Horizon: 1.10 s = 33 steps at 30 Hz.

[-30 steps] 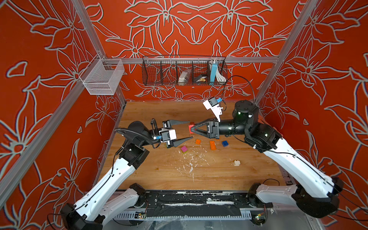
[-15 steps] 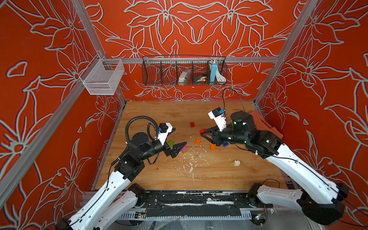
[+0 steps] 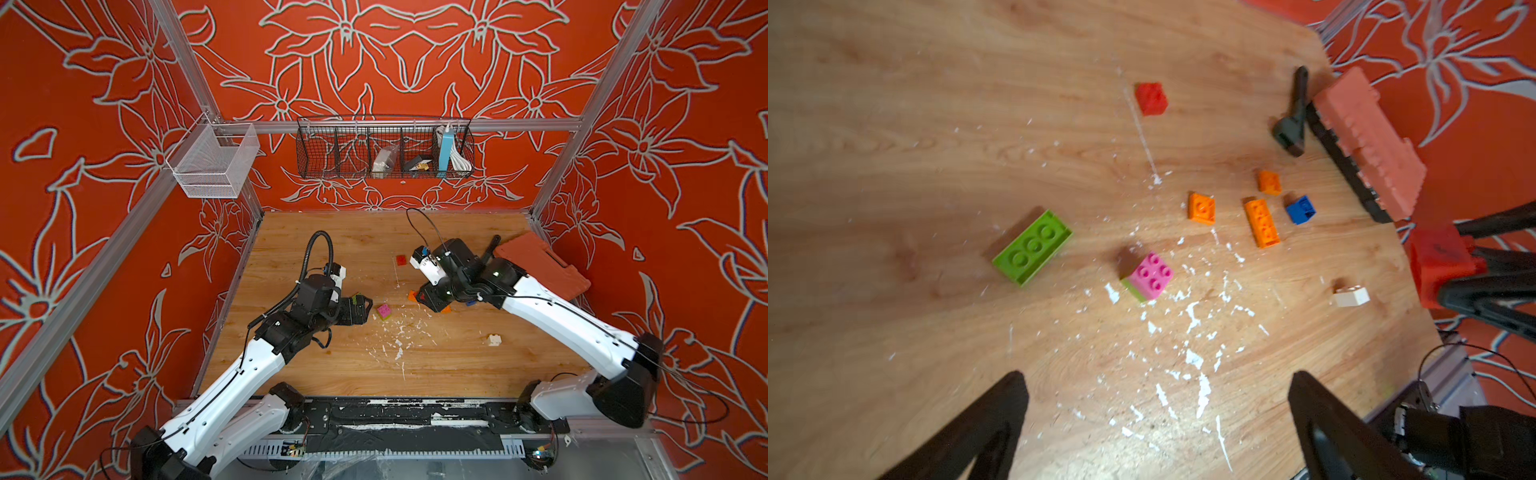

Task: Assemble the letter r with lego
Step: Assemble the lego brick with the lego brick.

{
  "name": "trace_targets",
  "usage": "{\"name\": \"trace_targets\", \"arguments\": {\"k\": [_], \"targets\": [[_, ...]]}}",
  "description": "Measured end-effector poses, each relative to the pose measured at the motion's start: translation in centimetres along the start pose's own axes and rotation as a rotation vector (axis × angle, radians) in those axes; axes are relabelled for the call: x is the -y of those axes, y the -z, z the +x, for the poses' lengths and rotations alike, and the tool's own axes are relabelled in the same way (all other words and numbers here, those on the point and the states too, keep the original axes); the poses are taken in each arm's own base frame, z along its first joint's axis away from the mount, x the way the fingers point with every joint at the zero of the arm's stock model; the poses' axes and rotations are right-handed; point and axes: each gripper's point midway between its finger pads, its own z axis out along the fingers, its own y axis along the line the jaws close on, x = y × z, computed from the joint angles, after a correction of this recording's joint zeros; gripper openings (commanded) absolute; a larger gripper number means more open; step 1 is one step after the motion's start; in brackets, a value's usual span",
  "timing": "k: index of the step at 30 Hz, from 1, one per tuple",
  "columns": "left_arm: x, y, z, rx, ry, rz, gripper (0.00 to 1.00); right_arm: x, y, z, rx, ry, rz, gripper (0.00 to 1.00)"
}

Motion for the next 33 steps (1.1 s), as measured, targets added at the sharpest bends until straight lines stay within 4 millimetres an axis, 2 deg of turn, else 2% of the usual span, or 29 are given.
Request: {"name": "trace_targets", "arguments": {"k": [3,7,11,14,19,24,29,33], "targets": [[-1.2,-0.5,0.9,-0.061,0.038,-0.06,0.99,0.5,-2.2,1.0,-0.074,-0.017,0.022,0.0],[-2.7,-1.5,2.3,-0.165,0.093,-0.141,0.99,0.9,-4.0,1.5,-0.121,-0.062,0.045,0.0],[-4.1,-2.6,4.2,-0.276,0.128,-0.195,0.99,0.6,-5.8,0.8,-0.148,-0.098,0.057,0.0],[-4.5,-2.6,4.9,-0.31,0.142,-0.207,0.99,0.1,-7.4,-0.1,-0.166,-0.107,0.06,0.0],[-4.3,-1.6,4.4,-0.249,0.181,-0.175,0.99,-1.5,-10.2,-1.4,-0.206,-0.08,0.056,0.0],[-4.9,-0.9,4.0,-0.177,0.317,-0.099,0.99,-3.0,-12.6,-1.9,-0.257,-0.034,0.069,0.0],[-6.4,-0.9,5.5,-0.147,0.479,-0.04,0.99,-3.3,-13.9,-1.7,-0.304,-0.008,0.097,0.0],[-6.4,-0.6,5.8,-0.127,0.531,0.002,0.99,-3.0,-14.5,-1.6,-0.337,-0.006,0.122,0.0]]}}
